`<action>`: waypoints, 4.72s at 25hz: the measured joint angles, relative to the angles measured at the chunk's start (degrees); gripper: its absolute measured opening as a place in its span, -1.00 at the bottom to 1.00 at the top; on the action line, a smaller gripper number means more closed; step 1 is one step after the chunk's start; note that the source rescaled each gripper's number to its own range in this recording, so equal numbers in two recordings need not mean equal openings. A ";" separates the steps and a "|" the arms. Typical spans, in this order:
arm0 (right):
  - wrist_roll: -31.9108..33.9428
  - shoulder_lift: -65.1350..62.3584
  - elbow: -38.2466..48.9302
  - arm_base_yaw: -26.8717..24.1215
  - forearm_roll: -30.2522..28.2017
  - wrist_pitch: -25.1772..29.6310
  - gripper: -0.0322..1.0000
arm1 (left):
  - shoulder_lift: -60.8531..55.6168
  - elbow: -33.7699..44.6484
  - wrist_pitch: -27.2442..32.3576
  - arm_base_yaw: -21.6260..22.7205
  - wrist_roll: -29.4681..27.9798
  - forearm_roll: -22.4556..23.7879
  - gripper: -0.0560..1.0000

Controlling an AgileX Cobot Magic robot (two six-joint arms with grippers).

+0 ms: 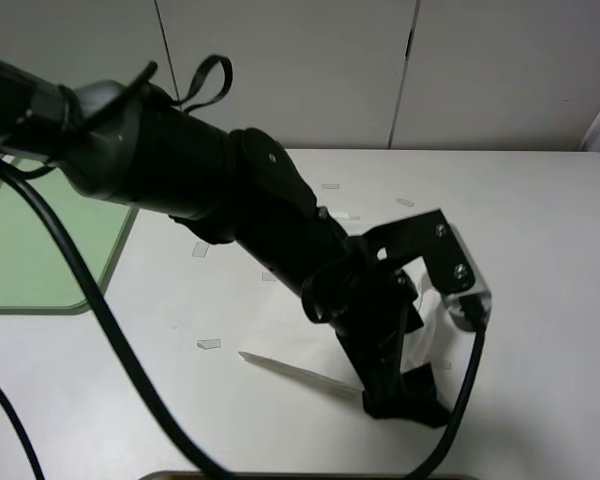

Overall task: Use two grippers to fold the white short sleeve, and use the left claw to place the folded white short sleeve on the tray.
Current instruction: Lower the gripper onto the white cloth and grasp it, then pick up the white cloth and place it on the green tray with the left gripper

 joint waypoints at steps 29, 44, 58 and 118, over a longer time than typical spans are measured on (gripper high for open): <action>0.00 0.00 0.00 0.00 0.00 0.00 1.00 | -2.19 8.32 2.46 33.90 -11.33 -15.83 0.88; 0.00 0.00 0.00 0.00 0.00 0.00 1.00 | 10.16 8.09 6.39 31.76 -3.92 -27.39 0.83; 0.00 0.00 0.00 0.00 0.00 0.00 1.00 | 13.99 5.05 5.13 26.78 -3.82 -32.89 0.52; 0.00 0.00 0.00 0.00 0.00 0.00 1.00 | -5.10 5.10 -26.51 67.53 -48.80 68.49 -0.81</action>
